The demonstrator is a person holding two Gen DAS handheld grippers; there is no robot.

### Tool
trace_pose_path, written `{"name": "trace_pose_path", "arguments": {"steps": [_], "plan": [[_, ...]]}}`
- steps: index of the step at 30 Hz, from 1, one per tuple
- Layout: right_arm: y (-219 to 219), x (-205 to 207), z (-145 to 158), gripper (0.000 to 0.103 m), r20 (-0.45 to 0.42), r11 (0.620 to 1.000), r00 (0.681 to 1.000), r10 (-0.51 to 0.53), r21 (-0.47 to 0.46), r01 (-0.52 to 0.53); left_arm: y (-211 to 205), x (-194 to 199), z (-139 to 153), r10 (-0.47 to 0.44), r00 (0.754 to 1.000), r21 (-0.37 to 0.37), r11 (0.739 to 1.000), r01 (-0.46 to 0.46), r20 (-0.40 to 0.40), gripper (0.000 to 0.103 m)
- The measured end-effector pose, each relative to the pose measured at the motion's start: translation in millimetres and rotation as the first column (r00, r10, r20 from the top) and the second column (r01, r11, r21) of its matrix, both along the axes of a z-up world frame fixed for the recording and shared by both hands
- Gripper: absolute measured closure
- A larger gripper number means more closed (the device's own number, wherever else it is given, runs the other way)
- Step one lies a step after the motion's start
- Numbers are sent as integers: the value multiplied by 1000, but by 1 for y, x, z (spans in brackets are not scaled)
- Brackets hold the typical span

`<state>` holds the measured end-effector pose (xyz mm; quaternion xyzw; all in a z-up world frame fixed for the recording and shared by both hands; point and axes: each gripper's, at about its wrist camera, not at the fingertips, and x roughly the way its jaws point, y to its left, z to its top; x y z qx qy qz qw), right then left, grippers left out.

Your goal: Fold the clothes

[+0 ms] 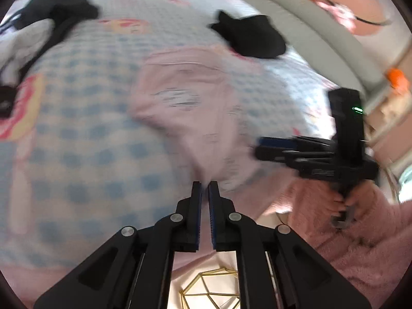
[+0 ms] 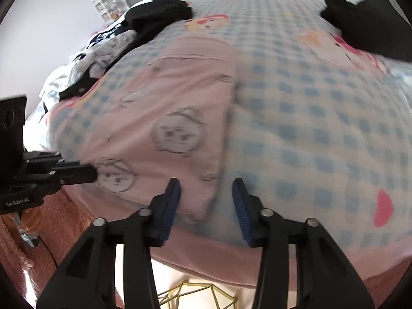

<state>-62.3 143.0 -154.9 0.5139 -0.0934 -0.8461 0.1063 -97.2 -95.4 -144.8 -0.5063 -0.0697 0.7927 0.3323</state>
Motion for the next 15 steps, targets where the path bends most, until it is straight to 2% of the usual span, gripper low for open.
{"name": "trace_pose_path", "arguments": {"steps": [1,2,6,9,11,13,15], "plan": [[6,0,3,60,-4,1000,1000,-12,-17,12,-3,-3,2,26,1000,0,1000,-26,-1,63],[12,-2,9,60,-23,999,999,-25,-32,25,-7,-6,7,49,999,20,999,-49,-14,59],[22,-26,33,58,-105,998,993,-51,-31,48,-7,-37,12,126,992,78,989,-126,12,57],[24,-64,36,57,-114,997,992,-57,-49,52,3,-69,1,175,983,39,983,-178,52,57],[25,-89,30,57,-93,997,993,-74,-39,71,10,-91,-11,197,977,6,980,-198,82,60],[24,-103,24,57,-85,997,994,-68,-47,64,22,-104,-14,191,980,-38,981,-189,62,83],[21,-112,18,57,-79,997,994,-70,2,71,37,-111,-10,165,986,-102,981,-164,4,83]]}}
